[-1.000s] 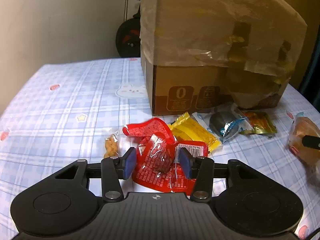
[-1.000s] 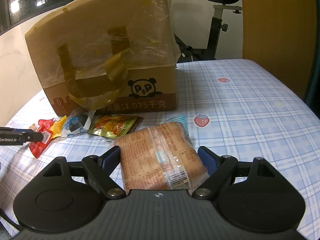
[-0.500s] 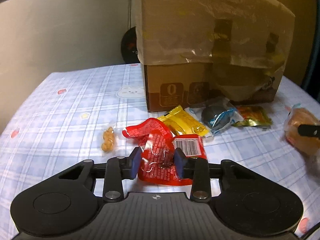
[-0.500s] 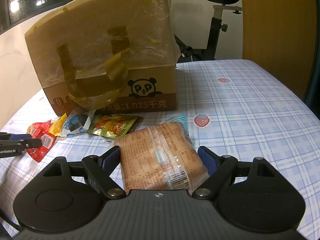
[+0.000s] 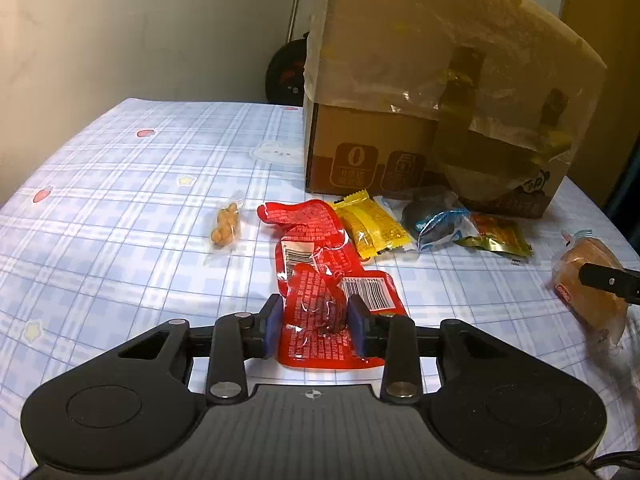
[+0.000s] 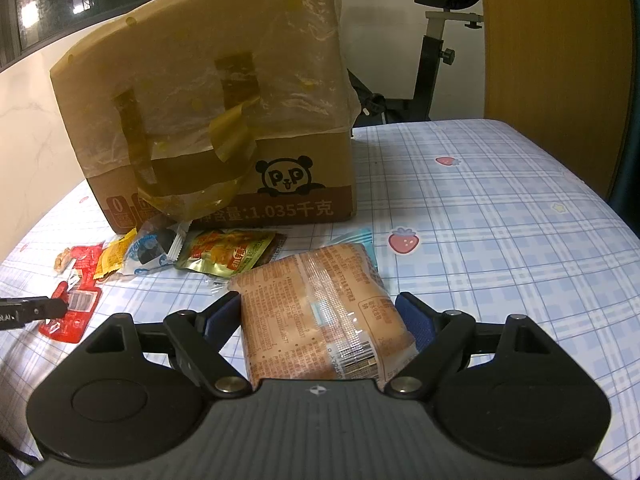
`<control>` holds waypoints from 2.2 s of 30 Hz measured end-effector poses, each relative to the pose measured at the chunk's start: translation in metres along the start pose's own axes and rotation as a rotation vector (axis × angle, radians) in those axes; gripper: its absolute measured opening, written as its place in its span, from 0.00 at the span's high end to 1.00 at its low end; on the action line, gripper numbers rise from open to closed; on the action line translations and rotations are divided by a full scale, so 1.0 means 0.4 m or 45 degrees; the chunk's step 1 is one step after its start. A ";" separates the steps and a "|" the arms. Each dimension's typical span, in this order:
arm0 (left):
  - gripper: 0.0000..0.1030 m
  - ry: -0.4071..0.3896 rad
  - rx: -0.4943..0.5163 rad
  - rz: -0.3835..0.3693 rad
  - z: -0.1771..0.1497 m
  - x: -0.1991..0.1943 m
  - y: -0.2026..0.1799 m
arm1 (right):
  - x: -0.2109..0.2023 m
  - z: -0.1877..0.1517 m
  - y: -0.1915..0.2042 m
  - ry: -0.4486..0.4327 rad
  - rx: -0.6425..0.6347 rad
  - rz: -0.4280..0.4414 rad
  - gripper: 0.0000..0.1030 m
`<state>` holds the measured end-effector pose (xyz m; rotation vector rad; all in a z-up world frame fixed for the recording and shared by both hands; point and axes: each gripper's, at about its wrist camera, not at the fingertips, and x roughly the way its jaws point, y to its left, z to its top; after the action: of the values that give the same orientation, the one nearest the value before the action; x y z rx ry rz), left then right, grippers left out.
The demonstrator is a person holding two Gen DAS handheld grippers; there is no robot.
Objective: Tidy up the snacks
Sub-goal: 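Lift the red bag with the left tool while the right tool grasps the brown bread pack, then carry both snacks over the box and open both tools to drop them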
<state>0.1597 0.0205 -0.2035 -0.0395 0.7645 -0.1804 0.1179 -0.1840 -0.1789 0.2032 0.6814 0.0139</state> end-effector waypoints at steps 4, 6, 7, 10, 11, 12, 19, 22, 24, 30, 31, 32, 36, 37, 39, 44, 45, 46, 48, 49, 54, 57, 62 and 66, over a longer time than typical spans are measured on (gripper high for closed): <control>0.60 -0.016 0.032 0.020 -0.004 0.007 -0.008 | -0.002 -0.001 0.000 -0.002 0.007 0.000 0.17; 0.60 -0.034 0.045 0.040 -0.010 0.007 -0.016 | -0.003 -0.002 0.000 -0.007 0.006 -0.001 0.17; 0.60 -0.035 0.059 0.046 -0.011 0.008 -0.022 | -0.003 -0.003 0.000 -0.009 0.005 -0.001 0.17; 0.68 -0.050 0.034 0.031 -0.011 -0.006 -0.020 | -0.004 -0.003 -0.001 -0.011 0.008 0.002 0.17; 0.68 -0.074 0.021 0.033 -0.012 -0.015 -0.017 | -0.006 -0.002 -0.004 -0.012 0.014 0.008 0.18; 0.70 -0.094 0.009 0.032 -0.011 -0.024 -0.013 | -0.009 -0.001 -0.008 -0.010 0.025 0.017 0.19; 0.80 -0.158 -0.042 -0.020 0.025 -0.069 -0.002 | -0.046 0.014 -0.010 -0.064 0.055 0.041 0.20; 0.80 -0.137 -0.036 -0.013 0.023 -0.061 -0.010 | -0.064 0.026 0.000 -0.097 0.028 0.050 0.20; 0.80 -0.123 -0.041 -0.014 0.015 -0.054 -0.011 | -0.067 0.027 0.002 -0.098 0.028 0.057 0.20; 0.80 -0.147 -0.047 -0.025 0.010 -0.066 -0.005 | -0.056 0.015 -0.006 -0.059 0.054 0.059 0.20; 0.80 -0.151 -0.055 -0.026 0.012 -0.069 -0.003 | -0.057 0.016 -0.007 -0.062 0.057 0.056 0.20; 0.80 -0.154 -0.064 -0.027 0.016 -0.071 -0.001 | -0.059 0.017 -0.007 -0.066 0.057 0.054 0.20; 0.81 -0.208 -0.077 -0.058 0.053 -0.103 0.002 | -0.082 0.038 -0.008 -0.109 0.061 0.058 0.20; 0.81 -0.235 -0.071 -0.067 0.069 -0.117 0.001 | -0.092 0.049 -0.008 -0.128 0.064 0.061 0.21; 0.81 -0.295 -0.058 -0.090 0.104 -0.148 -0.005 | -0.118 0.077 -0.005 -0.180 0.061 0.064 0.21; 0.81 -0.451 -0.015 -0.156 0.213 -0.218 -0.036 | -0.199 0.179 0.003 -0.368 0.035 0.087 0.21; 0.80 -0.473 -0.008 -0.171 0.236 -0.226 -0.043 | -0.213 0.201 0.008 -0.403 0.022 0.092 0.21; 0.80 -0.496 0.001 -0.183 0.261 -0.232 -0.051 | -0.224 0.223 0.013 -0.432 0.008 0.101 0.21; 0.80 -0.534 0.020 -0.196 0.310 -0.237 -0.066 | -0.238 0.271 0.026 -0.478 -0.016 0.132 0.21; 0.80 -0.549 0.030 -0.207 0.336 -0.236 -0.076 | -0.241 0.296 0.035 -0.501 -0.033 0.146 0.21; 0.80 -0.568 0.056 -0.236 0.474 -0.194 -0.114 | -0.208 0.428 0.093 -0.594 -0.147 0.196 0.21; 0.80 -0.531 0.043 -0.257 0.545 -0.148 -0.137 | -0.140 0.507 0.131 -0.578 -0.195 0.228 0.21; 0.80 -0.459 0.077 -0.212 0.607 -0.079 -0.160 | 0.008 0.588 0.198 -0.517 -0.307 0.200 0.21; 0.80 -0.425 0.117 -0.172 0.615 -0.053 -0.157 | 0.087 0.581 0.243 -0.420 -0.428 0.183 0.21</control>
<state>0.3055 -0.0449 -0.0050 -0.0330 0.4199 -0.3287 0.2959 -0.1282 -0.0061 -0.0700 0.3264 0.2265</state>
